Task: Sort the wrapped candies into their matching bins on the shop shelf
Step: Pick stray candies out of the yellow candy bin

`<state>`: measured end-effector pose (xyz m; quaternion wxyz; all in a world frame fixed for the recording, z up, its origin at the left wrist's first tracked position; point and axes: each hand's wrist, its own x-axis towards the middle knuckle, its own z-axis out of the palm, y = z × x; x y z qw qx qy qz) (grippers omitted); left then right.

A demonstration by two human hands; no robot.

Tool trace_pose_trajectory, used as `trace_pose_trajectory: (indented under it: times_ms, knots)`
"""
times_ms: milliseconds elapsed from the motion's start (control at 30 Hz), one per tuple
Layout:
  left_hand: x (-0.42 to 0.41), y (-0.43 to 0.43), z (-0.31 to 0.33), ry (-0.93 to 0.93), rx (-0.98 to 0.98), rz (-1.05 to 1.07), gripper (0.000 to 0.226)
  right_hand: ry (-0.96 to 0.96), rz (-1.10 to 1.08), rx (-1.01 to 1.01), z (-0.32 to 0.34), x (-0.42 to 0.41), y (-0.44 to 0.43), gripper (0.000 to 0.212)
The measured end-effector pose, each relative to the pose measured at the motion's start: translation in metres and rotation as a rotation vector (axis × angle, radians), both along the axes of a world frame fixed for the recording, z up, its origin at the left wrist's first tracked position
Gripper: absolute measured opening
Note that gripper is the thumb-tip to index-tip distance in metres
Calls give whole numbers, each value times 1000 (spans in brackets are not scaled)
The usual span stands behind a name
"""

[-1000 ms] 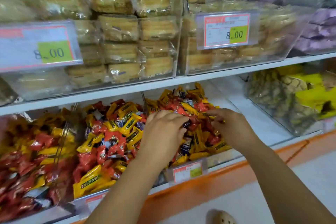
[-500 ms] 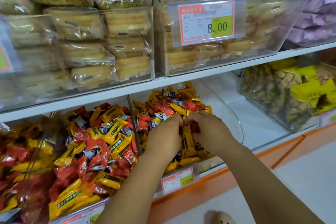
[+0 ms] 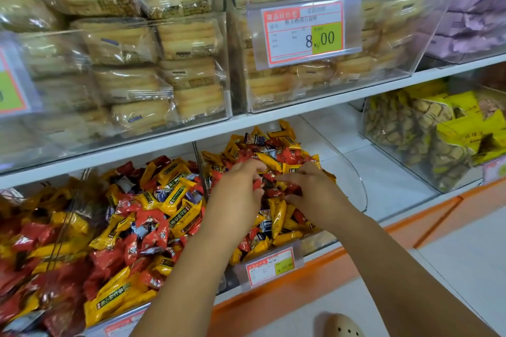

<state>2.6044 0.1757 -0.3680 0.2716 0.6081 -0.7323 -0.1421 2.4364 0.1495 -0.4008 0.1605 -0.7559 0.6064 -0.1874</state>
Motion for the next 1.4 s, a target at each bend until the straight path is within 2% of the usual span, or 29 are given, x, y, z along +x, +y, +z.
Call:
trace_pose_trajectory:
  times_ms: [167, 333, 400, 533, 667, 767, 833, 933, 1000, 1100, 1200, 1267, 1400]
  knots:
    - [23, 6, 15, -8, -8, 53, 31, 80, 9, 33, 0, 14, -3, 37]
    - [37, 13, 17, 45, -13, 50, 16, 15, -44, 23, 5, 22, -7, 24]
    - [38, 13, 15, 74, -6, 25, 13, -65, -43, 22, 17, 18, -8, 19]
    - [44, 10, 16, 104, -14, 18, 16, -358, -83, 52, 37, 14, -7, 11]
    - [54, 9, 18, 120, -60, 47, 17, -208, -95, 17, 27, 22, -15, 23]
    - [64, 10, 18, 172, -71, 80, 16, 58, -76, -15, 12, 33, -22, 37]
    - [69, 9, 15, 210, -65, 77, 17, 193, -68, -18, 6, 40, -26, 39]
    - [75, 10, 13, 259, -60, 72, 21, 290, -125, 27, 4, 49, -31, 41]
    - [79, 11, 11, 278, -52, 74, 23, 284, -172, 36, 4, 52, -34, 35]
    - [84, 12, 10, 297, -47, 83, 21, 171, -176, 81, 14, 51, -39, 20]
    - [88, 12, 10, 311, -55, 89, 21, 22, -162, 83, 37, 47, -41, 21]
    - [90, 13, 11, 312, -65, 89, 22, -40, -140, -7, 47, 49, -41, 17]
    - [97, 15, 13, 297, -57, 100, 22, -39, -27, -42, 38, 71, -39, 24]
